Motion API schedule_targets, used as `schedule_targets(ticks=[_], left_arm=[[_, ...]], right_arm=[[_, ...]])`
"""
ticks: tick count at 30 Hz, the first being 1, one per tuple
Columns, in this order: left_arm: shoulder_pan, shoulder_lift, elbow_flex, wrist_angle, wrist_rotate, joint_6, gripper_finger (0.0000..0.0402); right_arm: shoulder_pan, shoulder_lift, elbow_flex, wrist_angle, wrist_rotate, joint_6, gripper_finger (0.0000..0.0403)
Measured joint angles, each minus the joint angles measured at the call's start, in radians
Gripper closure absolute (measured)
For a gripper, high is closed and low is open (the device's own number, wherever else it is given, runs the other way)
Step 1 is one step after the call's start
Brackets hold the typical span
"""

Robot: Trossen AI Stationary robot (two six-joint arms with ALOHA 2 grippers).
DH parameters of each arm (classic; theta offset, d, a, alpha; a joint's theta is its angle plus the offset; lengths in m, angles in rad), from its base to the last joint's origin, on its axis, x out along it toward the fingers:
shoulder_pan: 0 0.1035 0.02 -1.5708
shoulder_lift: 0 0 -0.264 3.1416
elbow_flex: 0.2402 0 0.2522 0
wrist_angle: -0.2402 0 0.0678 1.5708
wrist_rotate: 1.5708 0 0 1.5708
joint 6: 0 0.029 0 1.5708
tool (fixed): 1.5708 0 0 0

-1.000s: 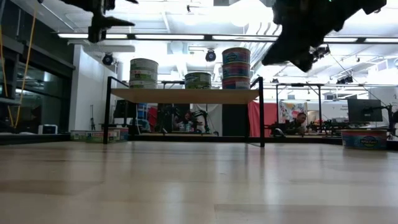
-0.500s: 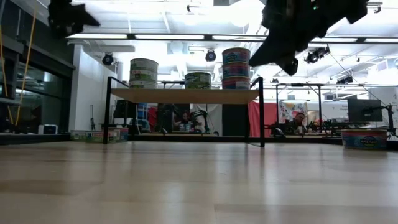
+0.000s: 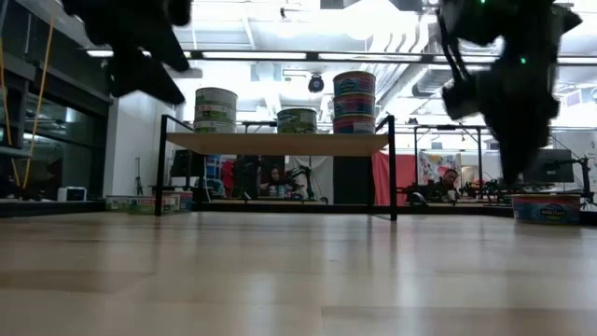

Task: Stack canned seafood by type on shelf
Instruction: Stack the blue pink tuna can on top of the other blue pink tuna cans on the shelf

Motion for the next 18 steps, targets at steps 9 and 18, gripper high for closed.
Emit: schedule_targets(ticks=[9,18], left_arm=[[0.108,0.074,0.0,0.09,0.002,0.049,0.0183],[0.102,0.072,0.0,0.081,0.002,0.044,0.0183]], right_arm=[[-0.167,0.005,0.0,-0.427,0.5,0.411,0.0403],[-0.355,0.083,-0.026,-0.435,0.576,0.389,0.0403]])
